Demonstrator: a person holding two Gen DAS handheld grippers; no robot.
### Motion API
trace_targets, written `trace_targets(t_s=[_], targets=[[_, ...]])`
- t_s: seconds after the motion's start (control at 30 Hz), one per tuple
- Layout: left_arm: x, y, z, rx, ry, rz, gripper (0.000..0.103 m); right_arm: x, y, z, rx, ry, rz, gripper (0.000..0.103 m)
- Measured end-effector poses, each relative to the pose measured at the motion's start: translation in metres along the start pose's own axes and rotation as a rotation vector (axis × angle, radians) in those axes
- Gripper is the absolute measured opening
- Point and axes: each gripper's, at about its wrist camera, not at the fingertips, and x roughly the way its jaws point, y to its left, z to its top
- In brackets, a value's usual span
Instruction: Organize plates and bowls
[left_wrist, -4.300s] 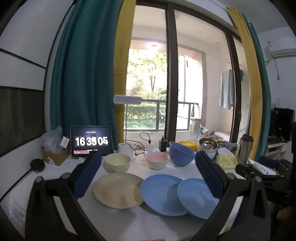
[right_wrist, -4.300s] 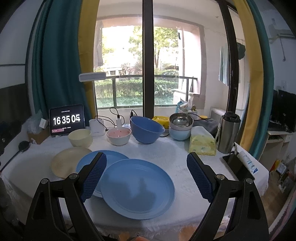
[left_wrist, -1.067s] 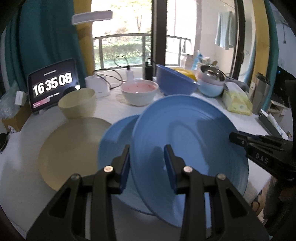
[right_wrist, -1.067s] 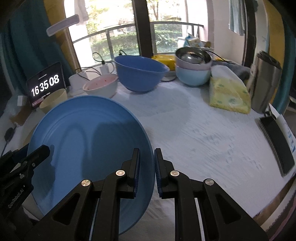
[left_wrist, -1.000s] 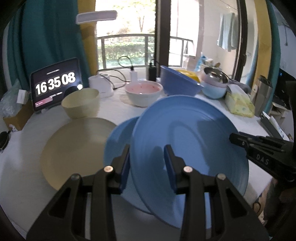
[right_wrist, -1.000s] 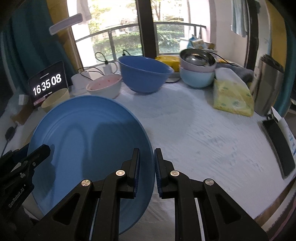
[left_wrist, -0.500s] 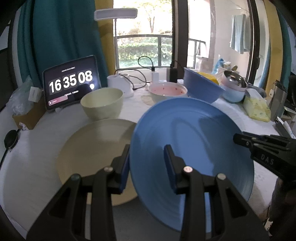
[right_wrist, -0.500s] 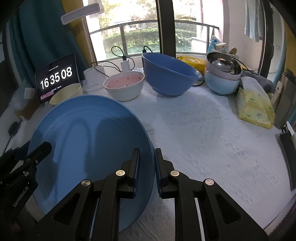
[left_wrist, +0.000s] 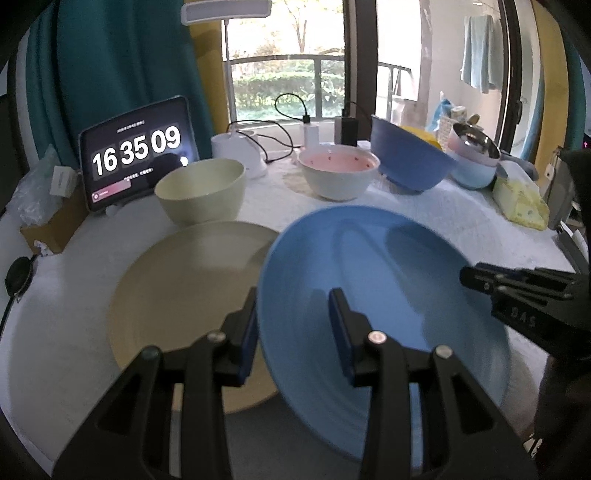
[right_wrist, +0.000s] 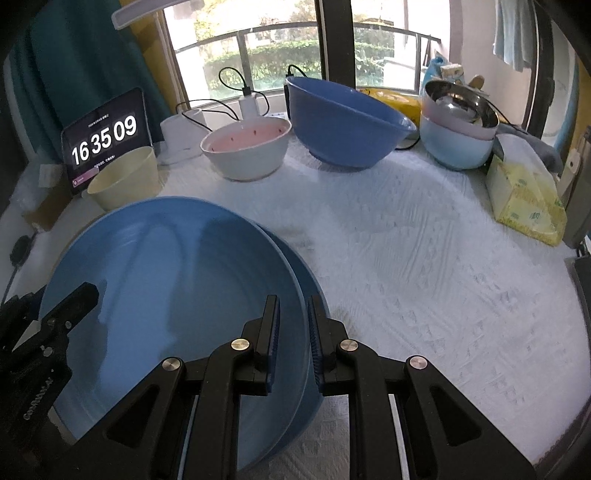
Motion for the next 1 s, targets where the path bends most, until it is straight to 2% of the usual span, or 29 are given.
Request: trace_targets(t_s=[0.1, 0.5, 0.53, 0.57, 0.63, 0.83, 1.0], targets=[[-0.001, 0.003, 0.001, -0.016, -0.011, -0.002, 0.048, 0.001, -0.001, -0.001, 0.004, 0.001, 0.001, 0.017], [0.018, -0.007, -0.004, -0.009, 0.066, -0.022, 0.048, -0.007, -0.010, -0.002, 0.025, -0.030, 0.006, 0.018], [0.019, -0.007, -0.004, -0.007, 0.072, -0.024, 0.048, -0.008, -0.011, -0.002, 0.025, -0.038, 0.003, 0.022], [0.022, -0.007, -0.005, -0.010, 0.082, -0.028, 0.048, -0.009, -0.012, -0.002, 0.025, -0.047, -0.012, 0.031], [0.025, -0.008, -0.006, -0.013, 0.096, -0.032, 0.048, -0.010, -0.017, -0.002, 0.039, -0.057, -0.019, 0.035], [0.026, -0.015, -0.007, -0.005, 0.094, -0.037, 0.048, 0.005, -0.030, -0.008, 0.084, 0.010, 0.022, 0.035], [0.026, -0.020, -0.007, 0.007, 0.097, -0.036, 0.047, 0.011, -0.026, -0.011, 0.075, 0.038, 0.076, 0.033]])
